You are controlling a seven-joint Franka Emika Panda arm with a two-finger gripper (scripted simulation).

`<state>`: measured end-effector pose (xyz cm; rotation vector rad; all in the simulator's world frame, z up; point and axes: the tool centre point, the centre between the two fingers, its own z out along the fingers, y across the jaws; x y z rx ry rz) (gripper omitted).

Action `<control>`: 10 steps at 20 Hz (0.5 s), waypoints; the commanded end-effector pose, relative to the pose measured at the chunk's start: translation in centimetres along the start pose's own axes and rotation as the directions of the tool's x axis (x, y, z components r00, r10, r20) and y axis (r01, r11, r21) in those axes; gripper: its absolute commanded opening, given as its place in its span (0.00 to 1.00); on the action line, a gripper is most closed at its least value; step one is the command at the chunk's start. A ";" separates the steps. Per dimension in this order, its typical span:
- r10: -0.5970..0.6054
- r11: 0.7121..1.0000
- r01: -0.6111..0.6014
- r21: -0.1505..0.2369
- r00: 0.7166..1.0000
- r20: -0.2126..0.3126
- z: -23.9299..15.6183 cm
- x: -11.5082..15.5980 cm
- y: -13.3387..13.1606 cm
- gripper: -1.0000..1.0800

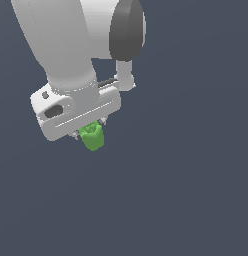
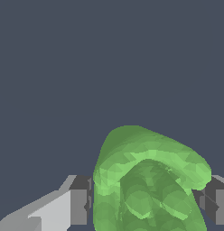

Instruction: Pick up the object and move it to a goal position.

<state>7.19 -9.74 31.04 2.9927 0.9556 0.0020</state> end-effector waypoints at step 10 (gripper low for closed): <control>0.000 1.000 0.000 0.000 1.000 0.001 -1.7 0.5 0.4 0.00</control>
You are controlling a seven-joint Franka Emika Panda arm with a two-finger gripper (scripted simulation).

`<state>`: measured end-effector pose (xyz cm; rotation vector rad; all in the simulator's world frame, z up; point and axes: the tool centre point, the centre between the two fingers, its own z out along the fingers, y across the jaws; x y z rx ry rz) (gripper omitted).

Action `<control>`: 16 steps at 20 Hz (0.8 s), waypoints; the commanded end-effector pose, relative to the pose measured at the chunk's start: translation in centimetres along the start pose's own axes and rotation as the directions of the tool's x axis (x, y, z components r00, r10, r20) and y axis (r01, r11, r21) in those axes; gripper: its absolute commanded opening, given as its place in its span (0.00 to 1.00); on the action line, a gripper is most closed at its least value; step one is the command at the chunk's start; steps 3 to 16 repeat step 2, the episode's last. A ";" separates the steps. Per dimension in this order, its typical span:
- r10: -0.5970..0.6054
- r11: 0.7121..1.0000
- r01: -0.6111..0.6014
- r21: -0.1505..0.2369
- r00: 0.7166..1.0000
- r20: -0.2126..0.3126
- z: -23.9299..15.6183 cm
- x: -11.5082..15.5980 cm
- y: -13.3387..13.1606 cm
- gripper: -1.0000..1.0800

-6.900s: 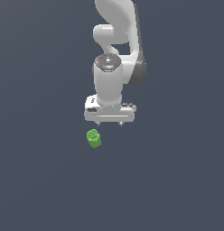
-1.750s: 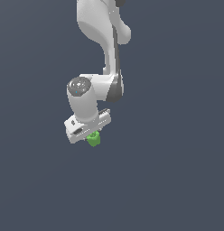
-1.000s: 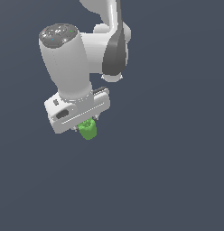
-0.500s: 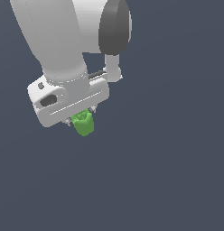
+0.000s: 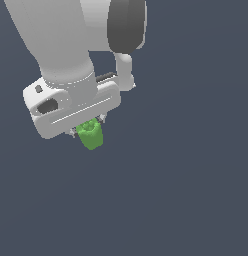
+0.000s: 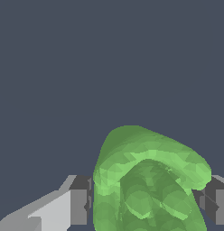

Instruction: Pick up the object and move it to a goal position.

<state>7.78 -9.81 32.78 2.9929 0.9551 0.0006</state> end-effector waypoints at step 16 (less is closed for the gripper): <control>0.000 1.000 0.000 0.000 1.000 0.000 0.1 0.0 0.0 0.00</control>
